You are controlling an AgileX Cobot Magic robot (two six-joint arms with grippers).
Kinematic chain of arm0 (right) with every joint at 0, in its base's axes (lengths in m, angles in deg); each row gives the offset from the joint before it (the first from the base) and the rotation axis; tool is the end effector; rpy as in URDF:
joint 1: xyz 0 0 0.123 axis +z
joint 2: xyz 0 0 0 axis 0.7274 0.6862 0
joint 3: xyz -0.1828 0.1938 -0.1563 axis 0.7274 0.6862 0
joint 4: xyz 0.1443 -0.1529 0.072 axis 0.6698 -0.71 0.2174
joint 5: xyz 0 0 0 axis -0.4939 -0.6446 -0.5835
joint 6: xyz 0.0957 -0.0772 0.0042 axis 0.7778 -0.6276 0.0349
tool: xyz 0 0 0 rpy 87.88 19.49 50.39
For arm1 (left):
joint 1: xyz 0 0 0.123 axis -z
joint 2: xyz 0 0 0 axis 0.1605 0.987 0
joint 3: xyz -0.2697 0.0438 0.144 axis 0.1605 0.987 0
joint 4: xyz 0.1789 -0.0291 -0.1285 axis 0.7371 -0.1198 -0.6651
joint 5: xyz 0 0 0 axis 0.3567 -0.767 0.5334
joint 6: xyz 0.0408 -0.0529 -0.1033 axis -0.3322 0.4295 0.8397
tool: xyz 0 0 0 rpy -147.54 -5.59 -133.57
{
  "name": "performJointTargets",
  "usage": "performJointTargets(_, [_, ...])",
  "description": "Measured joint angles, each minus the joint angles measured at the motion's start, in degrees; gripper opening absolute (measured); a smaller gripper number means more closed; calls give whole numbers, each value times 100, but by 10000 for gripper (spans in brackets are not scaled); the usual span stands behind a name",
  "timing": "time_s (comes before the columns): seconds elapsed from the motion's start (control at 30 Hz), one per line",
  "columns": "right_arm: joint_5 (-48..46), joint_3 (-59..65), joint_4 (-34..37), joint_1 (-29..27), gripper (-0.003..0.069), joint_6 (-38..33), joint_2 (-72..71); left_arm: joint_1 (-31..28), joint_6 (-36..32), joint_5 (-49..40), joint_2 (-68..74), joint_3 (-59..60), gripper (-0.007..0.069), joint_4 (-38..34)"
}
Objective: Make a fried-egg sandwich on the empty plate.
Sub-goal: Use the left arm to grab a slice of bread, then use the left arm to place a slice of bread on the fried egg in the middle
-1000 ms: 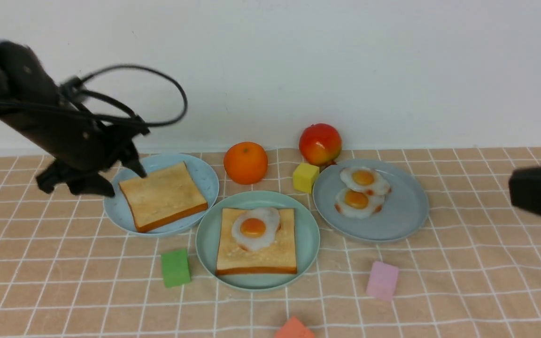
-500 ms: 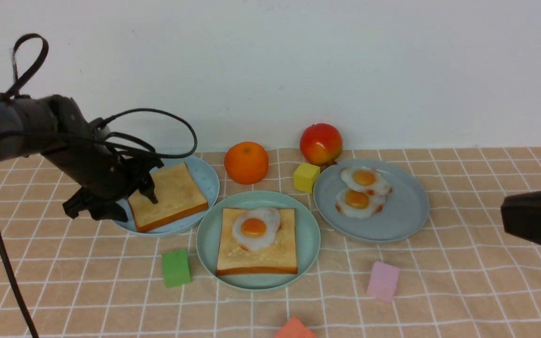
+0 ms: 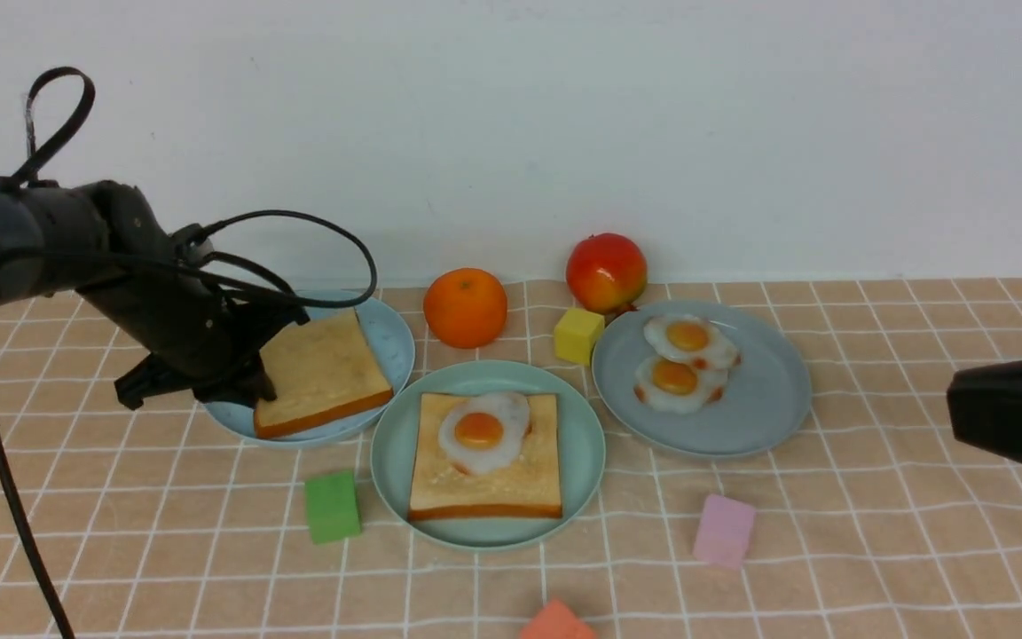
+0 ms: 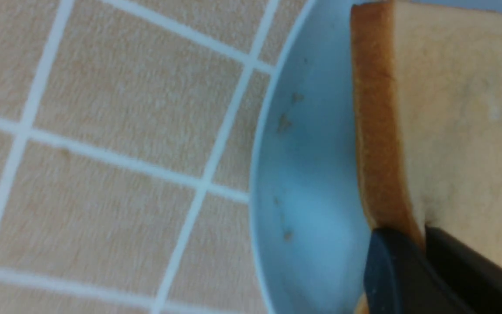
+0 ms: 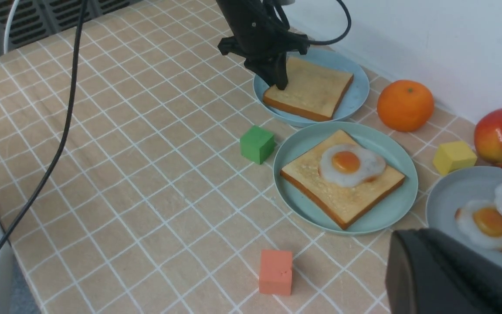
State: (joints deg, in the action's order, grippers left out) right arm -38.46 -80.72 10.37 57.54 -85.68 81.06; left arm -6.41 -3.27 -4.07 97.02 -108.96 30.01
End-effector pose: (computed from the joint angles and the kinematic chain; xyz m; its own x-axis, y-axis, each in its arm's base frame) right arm 0.0883 0.0889 0.3847 -0.2547 -0.2945 -0.9211 -0.7585 0.6517 0.0014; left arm 0.4318 -0.0405 0.1790 -0.8320 -0.4635 -0.3049 -0.3580 0.8684 -0.3431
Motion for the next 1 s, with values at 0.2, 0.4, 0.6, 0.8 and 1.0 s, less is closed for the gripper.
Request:
performJointTargets(0.2, [-50,0,56,0,14,0,0,0,-66,-270,-958,0,25,117])
performJointTargets(0.4, [-50,0,160,0,14,0,0,67,-908,-714,-1613,0,25,-515])
performJointTargets(0.6, [-50,0,178,0,22,0,0,749,-2274,-1027,-1465,65,25,-1328])
performJointTargets(0.8, [-56,0,192,0,22,0,0,1344,-2340,-870,-708,183,25,-1490])
performJointTargets(1.0, [-221,0,208,0,34,0,0,1381,-2067,-687,-229,183,26,-1503])
